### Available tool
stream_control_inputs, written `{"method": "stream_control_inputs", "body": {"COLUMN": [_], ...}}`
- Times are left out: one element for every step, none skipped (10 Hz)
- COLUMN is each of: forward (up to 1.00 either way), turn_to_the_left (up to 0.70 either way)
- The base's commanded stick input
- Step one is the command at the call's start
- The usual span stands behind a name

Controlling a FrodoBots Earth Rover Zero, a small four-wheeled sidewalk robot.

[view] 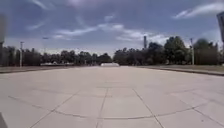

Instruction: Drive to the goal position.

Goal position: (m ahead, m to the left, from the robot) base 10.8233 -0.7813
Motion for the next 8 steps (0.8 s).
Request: {"method": "stream_control_inputs", "body": {"forward": [0.56,0.56,0.56,0.56,0.56,0.56,0.56,0.56], "turn_to_the_left": [0.0,0.0,0.0,0.0,0.0,0.0,0.0,0.0]}}
